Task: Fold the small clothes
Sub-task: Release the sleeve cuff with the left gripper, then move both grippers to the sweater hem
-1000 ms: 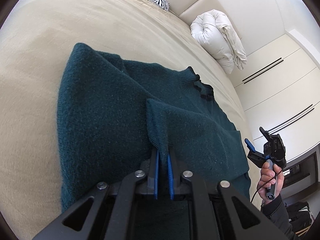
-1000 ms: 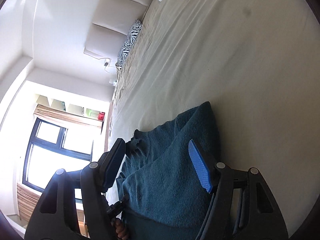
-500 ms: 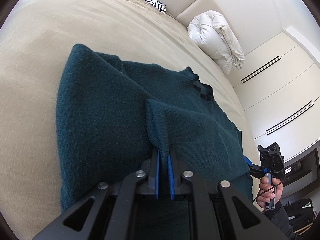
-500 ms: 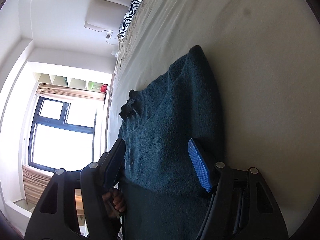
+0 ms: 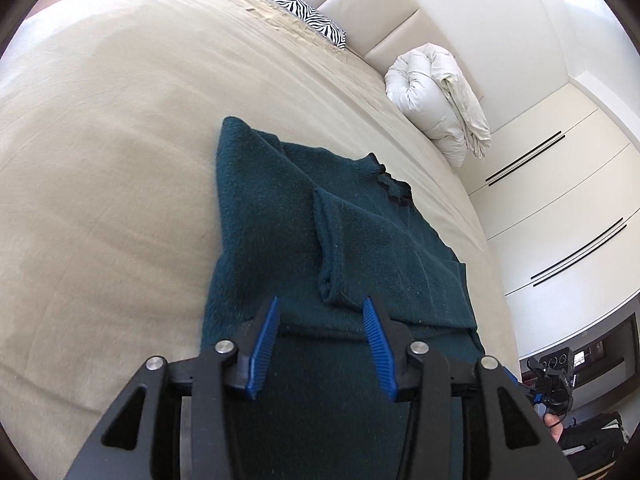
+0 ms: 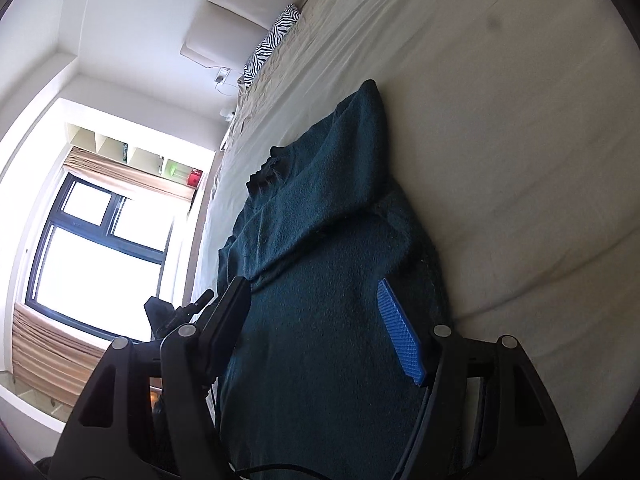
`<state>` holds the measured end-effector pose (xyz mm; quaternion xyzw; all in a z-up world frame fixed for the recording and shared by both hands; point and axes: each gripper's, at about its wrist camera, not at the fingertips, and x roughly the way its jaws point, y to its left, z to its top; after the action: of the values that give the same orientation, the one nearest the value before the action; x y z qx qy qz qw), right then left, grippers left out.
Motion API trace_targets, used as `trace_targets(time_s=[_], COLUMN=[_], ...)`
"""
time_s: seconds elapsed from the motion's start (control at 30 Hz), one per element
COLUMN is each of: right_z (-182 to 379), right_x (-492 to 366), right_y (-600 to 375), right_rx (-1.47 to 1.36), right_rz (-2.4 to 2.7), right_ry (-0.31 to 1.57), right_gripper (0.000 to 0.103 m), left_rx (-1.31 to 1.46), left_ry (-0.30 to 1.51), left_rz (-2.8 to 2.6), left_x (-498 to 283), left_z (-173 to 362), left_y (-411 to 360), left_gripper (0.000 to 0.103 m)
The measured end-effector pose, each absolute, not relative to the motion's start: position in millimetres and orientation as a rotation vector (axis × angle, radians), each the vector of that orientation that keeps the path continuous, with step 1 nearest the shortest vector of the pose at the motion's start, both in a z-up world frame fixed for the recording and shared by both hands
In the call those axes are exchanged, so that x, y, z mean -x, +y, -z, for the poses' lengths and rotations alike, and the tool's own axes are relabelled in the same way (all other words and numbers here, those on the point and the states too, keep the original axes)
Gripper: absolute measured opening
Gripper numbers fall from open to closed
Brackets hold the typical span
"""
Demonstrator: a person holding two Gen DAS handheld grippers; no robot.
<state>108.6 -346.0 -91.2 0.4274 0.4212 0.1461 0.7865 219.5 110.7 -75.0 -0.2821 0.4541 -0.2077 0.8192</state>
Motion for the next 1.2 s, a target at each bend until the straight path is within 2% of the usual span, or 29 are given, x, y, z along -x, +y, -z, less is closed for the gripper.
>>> trace_targets(time_s=[0.13,0.2,0.3,0.47,0.6,0.93,1.07,1.2], right_z=[70,64,60,65,79,99,101,101], right_x=[-46,-22,14,53,70,91,98,103], right_y=[-336,-329,-326,-317,-312,-324,-333,-339], right_rx=[-0.787,-0.732,-0.674,-0.617,-0.601,-0.638,-0.654,-0.663], right_rz=[-0.247,-0.22,-0.193,-0.171,-0.148,-0.094,-0.083,-0.089], right_ry=[0.905,0.91,0.922,0.958,1.001,1.03,1.041,1.06], right_gripper=[0.066,0.066,0.066,0.066,0.066,0.066,0.065,0.064], left_rx=[0.544,0.512,0.487,0.558,0.58,0.548,0.562,0.579], left_ry=[0.968,0.972,1.0,1.11,1.126,1.186,1.216,1.241], left_rz=[0.424,0.419,0.408,0.414,0.417,0.444,0.443,0.458], left_x=[-160,-127,-84,-31,3,26,31,36], left_z=[58,52,53,76,80,79,84,89], left_y=[123,126,130,146,155,142,140,139], left_gripper=[0.058,0.07,0.077,0.077,0.071,0.069,0.057,0.054])
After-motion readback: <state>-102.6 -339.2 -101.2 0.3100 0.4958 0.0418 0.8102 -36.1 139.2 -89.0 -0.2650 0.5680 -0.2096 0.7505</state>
